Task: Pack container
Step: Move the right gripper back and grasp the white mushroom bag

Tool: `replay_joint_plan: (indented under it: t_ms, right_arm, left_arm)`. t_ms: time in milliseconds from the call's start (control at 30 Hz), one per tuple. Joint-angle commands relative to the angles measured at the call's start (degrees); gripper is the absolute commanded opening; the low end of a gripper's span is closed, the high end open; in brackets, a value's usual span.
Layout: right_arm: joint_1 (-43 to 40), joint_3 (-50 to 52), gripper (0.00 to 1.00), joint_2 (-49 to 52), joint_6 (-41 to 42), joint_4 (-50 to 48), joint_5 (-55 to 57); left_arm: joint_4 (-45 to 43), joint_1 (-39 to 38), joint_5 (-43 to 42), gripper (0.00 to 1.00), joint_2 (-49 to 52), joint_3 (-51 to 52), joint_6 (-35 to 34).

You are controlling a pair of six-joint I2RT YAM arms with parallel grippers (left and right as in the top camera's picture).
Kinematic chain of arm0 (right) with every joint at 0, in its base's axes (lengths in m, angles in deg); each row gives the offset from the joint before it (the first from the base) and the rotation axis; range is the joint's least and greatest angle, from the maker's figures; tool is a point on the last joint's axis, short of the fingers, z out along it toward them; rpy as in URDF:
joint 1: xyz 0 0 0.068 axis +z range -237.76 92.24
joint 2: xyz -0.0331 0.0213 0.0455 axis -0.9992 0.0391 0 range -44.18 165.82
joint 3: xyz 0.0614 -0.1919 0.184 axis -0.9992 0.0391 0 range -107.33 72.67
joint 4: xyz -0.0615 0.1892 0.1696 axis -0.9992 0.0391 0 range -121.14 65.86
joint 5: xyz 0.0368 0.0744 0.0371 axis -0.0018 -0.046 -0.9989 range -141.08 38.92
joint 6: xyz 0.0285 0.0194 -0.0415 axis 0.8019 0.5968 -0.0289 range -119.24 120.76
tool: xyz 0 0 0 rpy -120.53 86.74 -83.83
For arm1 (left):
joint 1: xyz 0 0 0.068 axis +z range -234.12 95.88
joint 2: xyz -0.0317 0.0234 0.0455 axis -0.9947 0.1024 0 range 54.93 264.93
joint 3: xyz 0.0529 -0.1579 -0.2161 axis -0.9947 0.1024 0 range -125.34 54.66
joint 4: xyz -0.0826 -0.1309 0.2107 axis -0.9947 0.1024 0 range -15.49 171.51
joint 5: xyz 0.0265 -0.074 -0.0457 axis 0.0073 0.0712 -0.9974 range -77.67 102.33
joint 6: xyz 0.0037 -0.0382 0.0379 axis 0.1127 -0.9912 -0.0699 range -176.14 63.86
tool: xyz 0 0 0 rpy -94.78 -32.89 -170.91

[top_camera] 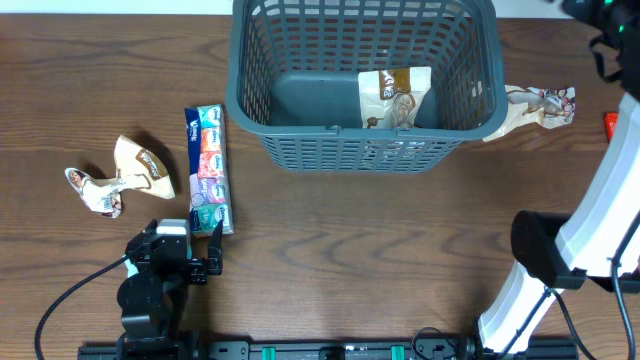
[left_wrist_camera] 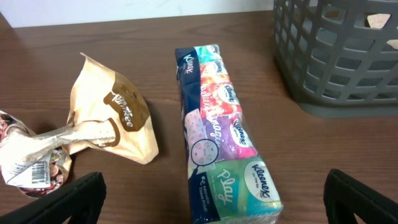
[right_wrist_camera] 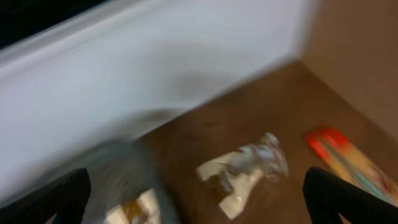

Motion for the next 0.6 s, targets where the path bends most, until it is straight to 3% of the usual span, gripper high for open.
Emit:
replay_joint_plan:
  t_ms: [0, 133, 567]
  right_arm:
    - [-3.3, 3.8, 0.99, 0.1, 20.6, -0.3, 12.0]
    - [-6.7, 11.7, 0.99, 0.4, 27.3, -4.0, 11.6]
    - [-14.2, 43.6, 0.99, 1.2, 30.6, -28.3, -5.4]
  left_arm:
    - [0.9, 0.3, -0.4, 0.99, -0.4, 0.8, -0.7]
    - [0.9, 0.3, -0.4, 0.98, -0.4, 0.8, -0.7]
    - [0.9, 0.3, -0.4, 0.99, -0.4, 0.8, -0.7]
